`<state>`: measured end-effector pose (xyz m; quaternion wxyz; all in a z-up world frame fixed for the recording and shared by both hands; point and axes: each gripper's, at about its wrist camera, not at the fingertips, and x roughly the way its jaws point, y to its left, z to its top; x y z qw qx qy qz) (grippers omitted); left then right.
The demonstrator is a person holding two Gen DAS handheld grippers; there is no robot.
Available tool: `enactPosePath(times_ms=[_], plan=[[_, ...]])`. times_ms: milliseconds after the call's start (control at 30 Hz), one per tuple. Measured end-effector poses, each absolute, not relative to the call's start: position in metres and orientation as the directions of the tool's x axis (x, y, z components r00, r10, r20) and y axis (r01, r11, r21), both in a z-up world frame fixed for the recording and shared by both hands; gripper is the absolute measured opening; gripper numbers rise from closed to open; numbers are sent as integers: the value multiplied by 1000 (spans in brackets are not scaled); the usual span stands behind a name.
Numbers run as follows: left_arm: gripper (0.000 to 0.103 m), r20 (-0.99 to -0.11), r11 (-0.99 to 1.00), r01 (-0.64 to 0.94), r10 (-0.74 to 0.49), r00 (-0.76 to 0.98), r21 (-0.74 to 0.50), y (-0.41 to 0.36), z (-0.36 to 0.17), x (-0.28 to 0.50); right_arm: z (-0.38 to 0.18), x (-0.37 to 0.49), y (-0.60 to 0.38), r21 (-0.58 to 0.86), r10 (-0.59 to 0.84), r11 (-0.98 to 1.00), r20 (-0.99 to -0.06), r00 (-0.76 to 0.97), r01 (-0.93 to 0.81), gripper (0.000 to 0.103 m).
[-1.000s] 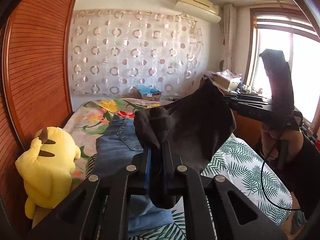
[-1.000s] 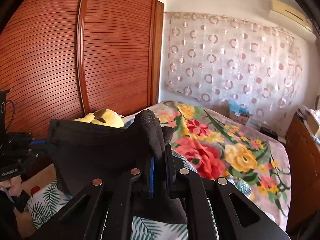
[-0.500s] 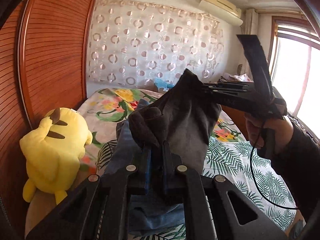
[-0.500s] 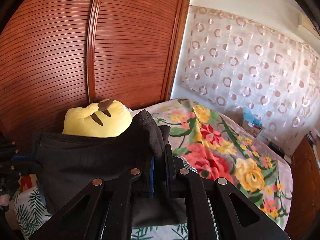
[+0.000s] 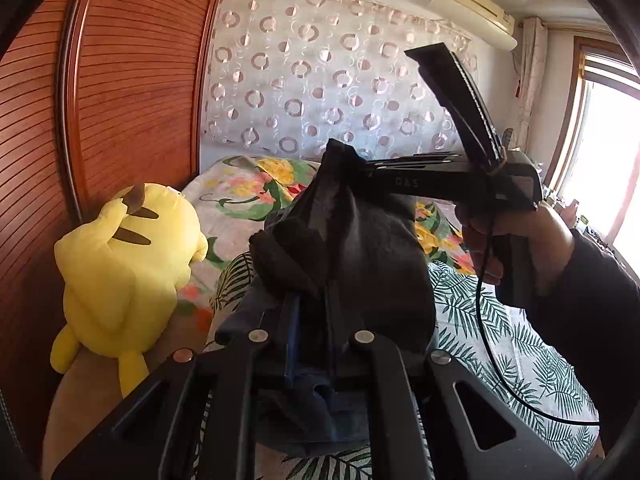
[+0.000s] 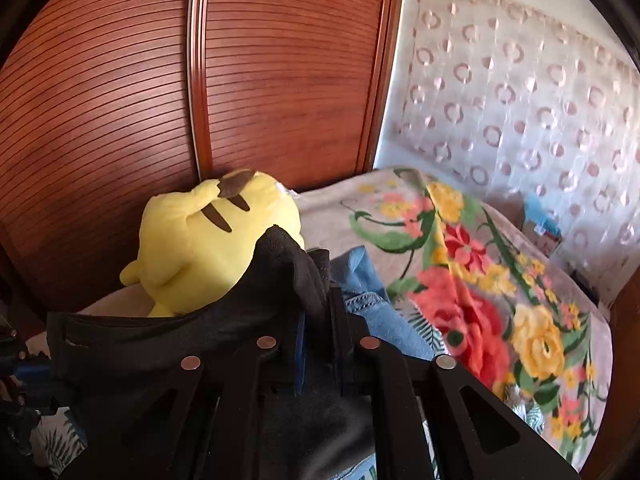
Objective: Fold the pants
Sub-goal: 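Carry the folded shorts with both tools onto the blue jeans stack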
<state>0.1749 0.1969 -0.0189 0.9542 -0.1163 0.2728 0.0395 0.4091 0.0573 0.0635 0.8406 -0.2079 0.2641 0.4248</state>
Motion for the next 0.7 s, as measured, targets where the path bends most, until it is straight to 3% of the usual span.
enactPosePath(times_ms=[100,233,333,433,700], plan=[[11,-530,970,-144,19,848,-195,197,-15,171,75,411,52,-137,614,563,-590,524,-815,30],[16,-524,970,-156,36,851,-187,197,-9,164,85,410,33,-102,635,586,-558,534,-804,31],[25,-525,971,-155,38,850,-182,197,-5,166,82,403,19,-65,657,569,-563,501,-820,31],[44,-540,978,-137,31,841,-157,194,-7,178,68,398,7,-35,664,561,-577,476,-827,31],[46,-610,988,-101,10,792,-115,183,-27,204,58,416,-7,-3,653,566,-608,451,-825,29]])
